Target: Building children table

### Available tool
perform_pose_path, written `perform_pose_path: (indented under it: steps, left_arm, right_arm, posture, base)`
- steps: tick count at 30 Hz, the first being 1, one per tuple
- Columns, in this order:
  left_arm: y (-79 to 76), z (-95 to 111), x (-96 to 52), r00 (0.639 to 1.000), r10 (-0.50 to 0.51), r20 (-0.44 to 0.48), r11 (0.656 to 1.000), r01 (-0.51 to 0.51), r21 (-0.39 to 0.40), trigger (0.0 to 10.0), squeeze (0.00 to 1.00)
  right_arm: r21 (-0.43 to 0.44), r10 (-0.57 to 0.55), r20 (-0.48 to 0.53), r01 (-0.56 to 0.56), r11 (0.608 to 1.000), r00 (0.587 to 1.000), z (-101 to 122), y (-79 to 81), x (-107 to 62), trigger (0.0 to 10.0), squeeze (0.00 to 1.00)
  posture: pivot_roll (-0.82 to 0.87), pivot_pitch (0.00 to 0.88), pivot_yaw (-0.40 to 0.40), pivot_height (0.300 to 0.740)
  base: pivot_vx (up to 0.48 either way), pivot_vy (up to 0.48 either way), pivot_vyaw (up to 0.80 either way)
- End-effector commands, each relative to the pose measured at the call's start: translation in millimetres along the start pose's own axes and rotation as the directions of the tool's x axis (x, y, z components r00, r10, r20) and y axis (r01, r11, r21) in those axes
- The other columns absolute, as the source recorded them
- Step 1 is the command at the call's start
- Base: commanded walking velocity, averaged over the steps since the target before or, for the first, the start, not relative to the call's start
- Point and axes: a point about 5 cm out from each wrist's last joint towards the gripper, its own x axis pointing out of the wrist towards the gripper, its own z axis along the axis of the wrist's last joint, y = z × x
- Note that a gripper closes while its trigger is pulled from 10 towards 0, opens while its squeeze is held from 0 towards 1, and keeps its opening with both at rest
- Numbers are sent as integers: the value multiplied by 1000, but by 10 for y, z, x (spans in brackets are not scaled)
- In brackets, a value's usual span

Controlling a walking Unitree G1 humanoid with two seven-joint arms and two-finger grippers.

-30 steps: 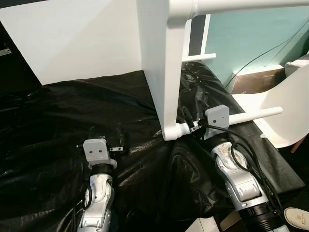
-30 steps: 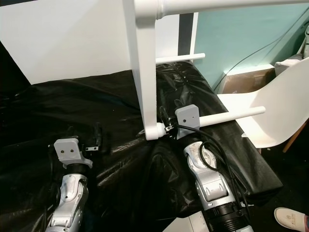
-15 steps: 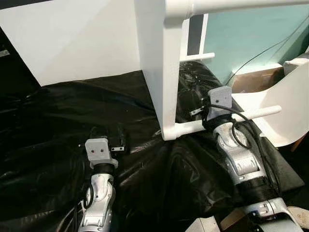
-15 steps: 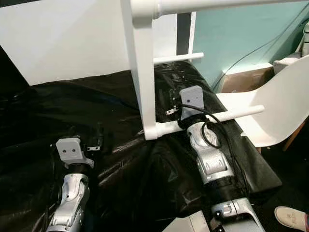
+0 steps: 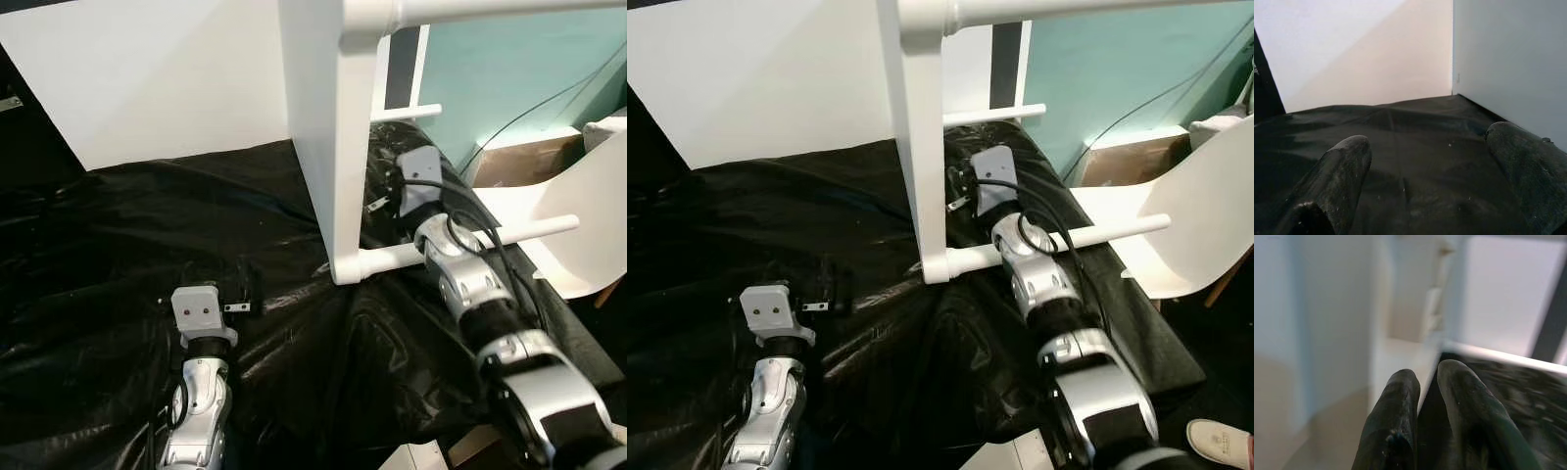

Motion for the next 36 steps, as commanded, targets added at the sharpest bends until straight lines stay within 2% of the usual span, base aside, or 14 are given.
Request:
perform_pose_path:
  steps: [1, 5, 8, 13, 14, 22, 26, 28, 30, 34, 35, 36]
  left_arm:
    - [23, -24, -34, 1000, -10, -11, 1000, 10, 13, 10000, 0]
    - [42, -26, -57, 1000, 4, -12, 1000, -4, 17, 10000, 0]
    - [36, -34, -85, 1000, 5, -17, 1000, -4, 17, 10000, 0]
    - [31, -36, -94, 1000, 4, -18, 1000, -4, 17, 10000, 0]
    - [26, -34, -85, 1000, 3, -17, 1000, -3, 16, 10000, 0]
    - [15, -34, -66, 1000, -8, -18, 1000, 9, 15, 10000, 0]
    - [19, -33, -56, 1000, -11, -18, 1000, 11, 16, 10000, 0]
    - [16, -33, -50, 1000, -14, -18, 1000, 14, 16, 10000, 0]
    - [15, -33, -49, 1000, -14, -17, 1000, 15, 16, 10000, 0]
    - [21, -35, -46, 1000, -12, -17, 1000, 13, 18, 10000, 0]
    - [21, -35, -46, 1000, -12, -17, 1000, 13, 18, 10000, 0]
    - [25, -35, -47, 1000, -10, -17, 1000, 11, 18, 10000, 0]
  right_arm:
    - [23, 50, -11, -50, 998, 999, -21, 38, 27, 10000, 0]
    - [54, 138, -29, -136, 989, 990, -55, 107, 45, 10000, 0]
    - [127, 272, -50, -264, 956, 961, -142, 200, 18, 10000, 0]
    - [180, 359, -42, -347, 921, 932, -179, 225, -3, 10000, 0]
    - [198, 399, -34, -385, 902, 917, -197, 231, -22, 10000, 0]
    - [215, 457, -28, -441, 871, 889, -264, 242, -88, 10000, 0]
    - [234, 493, -18, -476, 848, 870, -280, 265, -111, 10000, 0]
    - [245, 530, -12, -512, 824, 848, -297, 311, -131, 10000, 0]
    - [247, 536, -12, -517, 820, 844, -302, 324, -134, 10000, 0]
    - [279, 592, 7, -571, 773, 806, -328, 452, -166, 10000, 0]
    - [279, 592, 7, -571, 773, 806, -328, 452, -166, 10000, 0]
    - [293, 628, 12, -604, 741, 778, -355, 535, -198, 10000, 0]
  posture:
    - [16, 0, 66, 740]
    - [27, 0, 60, 740]
    - [30, 0, 59, 740]
    - [27, 0, 60, 740]
    - [23, 0, 64, 740]
    - [10, 0, 74, 740]
    - [8, 0, 75, 740]
    - [7, 0, 77, 740]
    - [7, 0, 77, 740]
    - [9, 0, 76, 740]
    - [9, 0, 76, 740]
    - [9, 0, 76, 740]
  base:
    - [0, 0, 0]
    - [0, 0, 0]
    - [0, 0, 0]
    - [0, 0, 0]
    - [0, 0, 0]
    - [0, 0, 0]
    - [0, 0, 0]
    - [0, 0, 0]
    - [0, 0, 0]
    - [0, 0, 0]
    - [0, 0, 0]
    - [0, 0, 0]
